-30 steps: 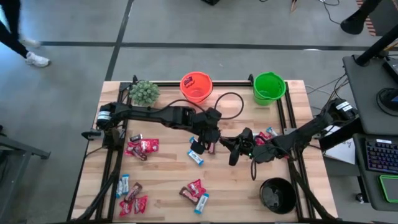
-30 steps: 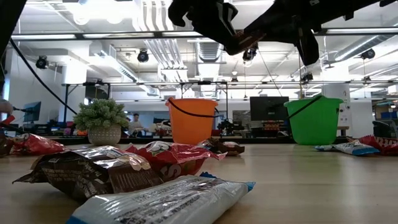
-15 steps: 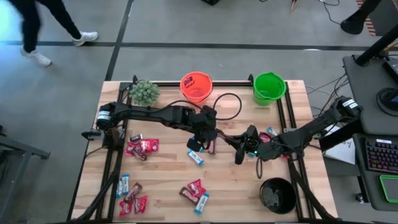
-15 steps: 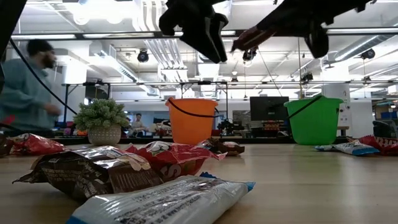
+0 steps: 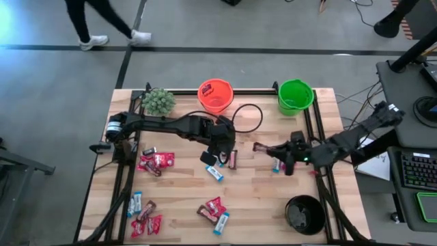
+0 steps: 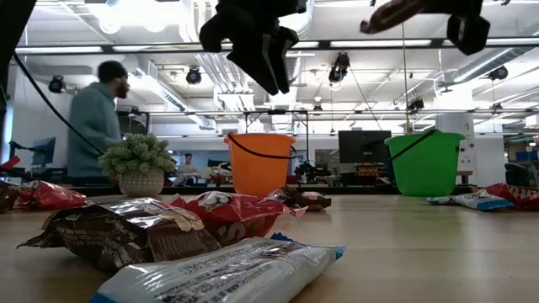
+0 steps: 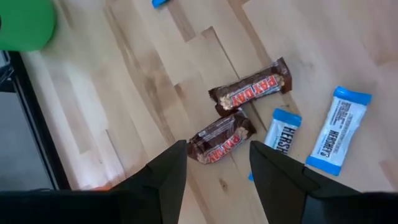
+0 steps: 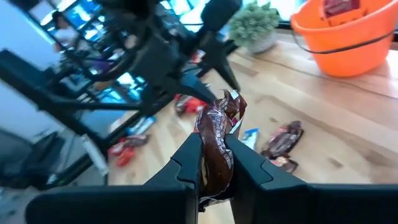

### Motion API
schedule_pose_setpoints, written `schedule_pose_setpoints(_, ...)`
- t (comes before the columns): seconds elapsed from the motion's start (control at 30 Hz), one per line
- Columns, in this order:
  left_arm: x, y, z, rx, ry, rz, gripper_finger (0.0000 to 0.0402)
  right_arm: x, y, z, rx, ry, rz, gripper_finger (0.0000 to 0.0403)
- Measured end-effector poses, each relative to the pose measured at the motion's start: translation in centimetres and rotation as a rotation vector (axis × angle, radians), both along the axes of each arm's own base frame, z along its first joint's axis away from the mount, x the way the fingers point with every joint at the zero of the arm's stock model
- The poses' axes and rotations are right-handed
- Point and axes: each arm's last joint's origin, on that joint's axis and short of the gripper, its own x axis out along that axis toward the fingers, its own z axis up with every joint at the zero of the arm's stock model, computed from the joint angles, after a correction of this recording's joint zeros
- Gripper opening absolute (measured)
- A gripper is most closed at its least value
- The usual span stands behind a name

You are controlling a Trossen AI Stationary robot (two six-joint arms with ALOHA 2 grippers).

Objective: Organize candy in baskets
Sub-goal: Put the brown chocolate bar into the black bucket

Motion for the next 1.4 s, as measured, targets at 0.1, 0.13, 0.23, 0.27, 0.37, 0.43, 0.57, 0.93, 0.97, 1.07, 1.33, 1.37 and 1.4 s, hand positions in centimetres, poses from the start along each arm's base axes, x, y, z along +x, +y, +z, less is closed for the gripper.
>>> schedule_pose_setpoints(0.1,-0.1,0.2,-0.1,0.004,0.014,0.006,0.0158,-1.0,-0.4,0.6,0.01,-0.015,0.048,0.0037)
schedule_pose_setpoints(0.13,-0.1,0.3,-0.1,0.011,0.017,0.012,0.0158,-1.3,-0.5,0.7,0.015,-0.014,0.062,0.0037)
schedule_pose_setpoints(0.23,-0.4,1.0,-0.2,0.032,0.041,0.033,0.0158,-2.1,-0.9,0.6,0.01,0.01,0.081,0.0037)
schedule_pose_setpoints(0.27,-0.4,1.2,-0.2,0.037,0.043,0.042,0.0158,-2.3,-1.0,0.5,0.002,0.028,0.085,0.0037)
schedule_pose_setpoints(0.37,-0.5,2.2,-0.2,0.044,0.059,0.057,0.0158,-3.0,-1.4,0.1,-0.021,0.079,0.093,0.0037)
schedule_pose_setpoints(0.43,-0.6,2.9,-0.2,0.049,0.06,0.064,0.0158,-3.3,-1.6,0.0,-0.027,0.099,0.103,0.0037)
schedule_pose_setpoints(0.57,-0.6,3.8,-0.2,0.066,0.059,0.065,0.0158,-4.6,-2.2,0.7,0.014,0.058,0.148,0.0037)
schedule_pose_setpoints(0.93,-0.4,4.9,2.6,0.103,-0.025,0.192,0.0158,-8.2,-4.3,6.9,0.263,0.013,0.102,0.0037)
schedule_pose_setpoints(0.97,-0.4,4.9,3.3,0.089,-0.047,0.21,0.0158,-8.3,-4.3,7.7,0.274,-0.003,0.103,0.0037)
schedule_pose_setpoints(1.07,-0.4,4.9,5.6,0.055,-0.122,0.262,0.0158,-8.6,-4.4,9.8,0.296,-0.02,0.118,0.0037)
schedule_pose_setpoints(1.33,-2.1,5.4,10.9,-0.014,-0.209,0.394,0.0158,-8.5,-4.3,12.4,0.271,0.178,0.089,0.0037)
schedule_pose_setpoints(1.37,-2.4,5.5,11.3,-0.02,-0.207,0.407,0.0158,-8.3,-4.2,12.5,0.258,0.213,0.091,0.0037)
schedule_pose_setpoints(1.4,-2.7,5.5,11.6,-0.025,-0.202,0.418,0.0158,-8.1,-4.0,12.5,0.246,0.244,0.091,0.0037)
